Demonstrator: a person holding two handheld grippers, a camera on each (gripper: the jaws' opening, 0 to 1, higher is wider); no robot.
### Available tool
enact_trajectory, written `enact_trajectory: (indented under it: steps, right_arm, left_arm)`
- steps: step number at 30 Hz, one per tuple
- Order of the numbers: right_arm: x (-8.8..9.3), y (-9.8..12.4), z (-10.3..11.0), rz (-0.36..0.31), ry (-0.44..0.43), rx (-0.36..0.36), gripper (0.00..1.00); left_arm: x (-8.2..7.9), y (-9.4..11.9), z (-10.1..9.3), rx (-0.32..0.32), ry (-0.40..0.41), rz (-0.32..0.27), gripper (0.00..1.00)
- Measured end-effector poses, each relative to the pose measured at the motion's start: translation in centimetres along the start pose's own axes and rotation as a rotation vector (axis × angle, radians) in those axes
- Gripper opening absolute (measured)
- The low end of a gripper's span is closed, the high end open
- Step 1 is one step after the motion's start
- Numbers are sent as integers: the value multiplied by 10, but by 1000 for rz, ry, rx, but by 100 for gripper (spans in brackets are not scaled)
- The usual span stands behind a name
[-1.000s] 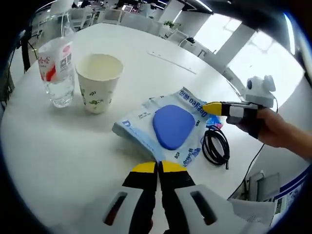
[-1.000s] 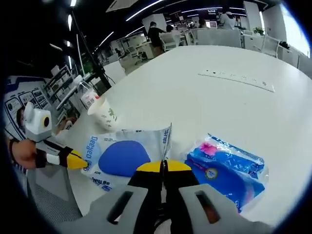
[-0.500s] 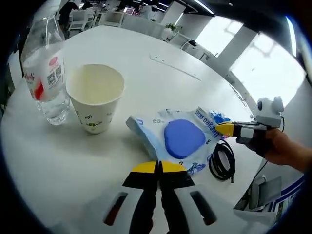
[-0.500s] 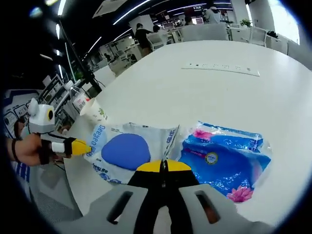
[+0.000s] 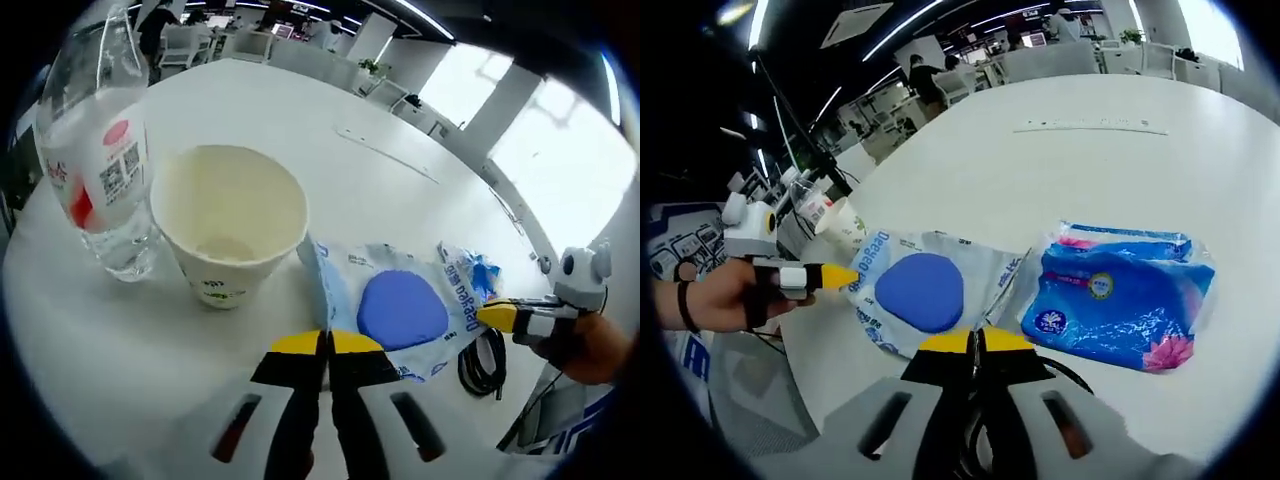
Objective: Arrange the tabletop items into an orderly group along one side of the table until the central work area is clear of visible clutter.
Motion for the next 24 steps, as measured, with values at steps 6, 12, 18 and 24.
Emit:
enact_trajectory:
  steps: [6, 12, 18, 24]
  right_arm:
    - [6, -4, 4, -8, 10, -34, 6]
    - [12, 1, 3, 4, 18, -26, 19]
    - [15, 11, -5, -10, -9, -12, 18]
    - [18, 12, -8, -11, -26, -16, 18]
  left_arm:
    - [-2, -3, 9, -7, 4, -6, 1]
    - [0, 4, 15, 15, 18, -7, 21]
    - [9, 15, 21, 40, 22, -21, 24]
    - [10, 17, 20, 70, 10, -30, 22]
Point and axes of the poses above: the point that each gripper's makers call its tool centre point, and the gripper's own axes: y roughly backward along the fingers, z roughly to its left, x roughly out of its underside, the point moved 7 cm from there along y, roughly backward along the fingers, and after that the axes turned 4 degrees about -y, right-handed, at the moved point
